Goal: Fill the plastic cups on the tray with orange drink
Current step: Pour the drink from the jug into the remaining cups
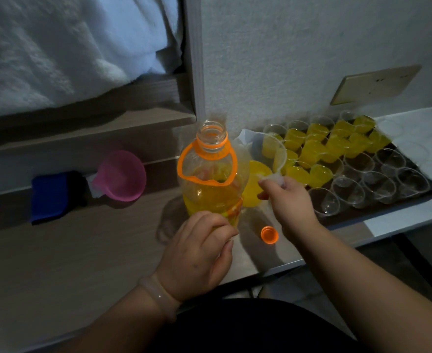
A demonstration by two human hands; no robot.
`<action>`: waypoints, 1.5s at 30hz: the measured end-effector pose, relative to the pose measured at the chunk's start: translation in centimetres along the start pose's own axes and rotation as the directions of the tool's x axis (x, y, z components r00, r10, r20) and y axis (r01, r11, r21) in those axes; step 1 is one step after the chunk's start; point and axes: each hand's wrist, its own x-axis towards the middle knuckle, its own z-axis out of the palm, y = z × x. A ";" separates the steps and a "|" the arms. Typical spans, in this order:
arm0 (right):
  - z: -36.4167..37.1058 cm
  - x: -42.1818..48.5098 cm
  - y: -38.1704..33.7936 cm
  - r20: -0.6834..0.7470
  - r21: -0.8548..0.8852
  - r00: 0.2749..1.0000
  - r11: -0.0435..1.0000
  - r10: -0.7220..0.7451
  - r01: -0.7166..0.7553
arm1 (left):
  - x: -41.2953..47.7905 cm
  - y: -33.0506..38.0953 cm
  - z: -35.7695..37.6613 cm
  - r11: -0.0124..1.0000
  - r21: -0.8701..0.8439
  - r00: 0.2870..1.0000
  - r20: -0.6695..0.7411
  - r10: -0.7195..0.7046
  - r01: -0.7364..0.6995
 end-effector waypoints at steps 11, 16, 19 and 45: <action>-1.0 -0.6 -0.2 -0.066 0.075 0.992 0.990 -0.110 0.115 | 0.9 0.4 1.1 0.997 -0.019 0.993 0.086 0.077 -0.075; -3.1 -0.4 -2.1 -0.141 0.174 0.972 0.962 -0.190 0.213 | 1.6 0.5 1.6 0.994 -0.038 0.989 0.103 0.108 -0.105; -4.1 -0.2 -3.5 -0.195 0.282 0.959 0.925 -0.206 0.256 | 2.4 0.6 2.0 0.990 -0.048 0.984 0.116 0.134 -0.129; -19.2 8.2 -6.7 -0.154 0.352 0.914 0.843 -0.376 0.406 | 13.8 4.8 13.2 0.997 0.063 0.988 0.146 -0.057 0.048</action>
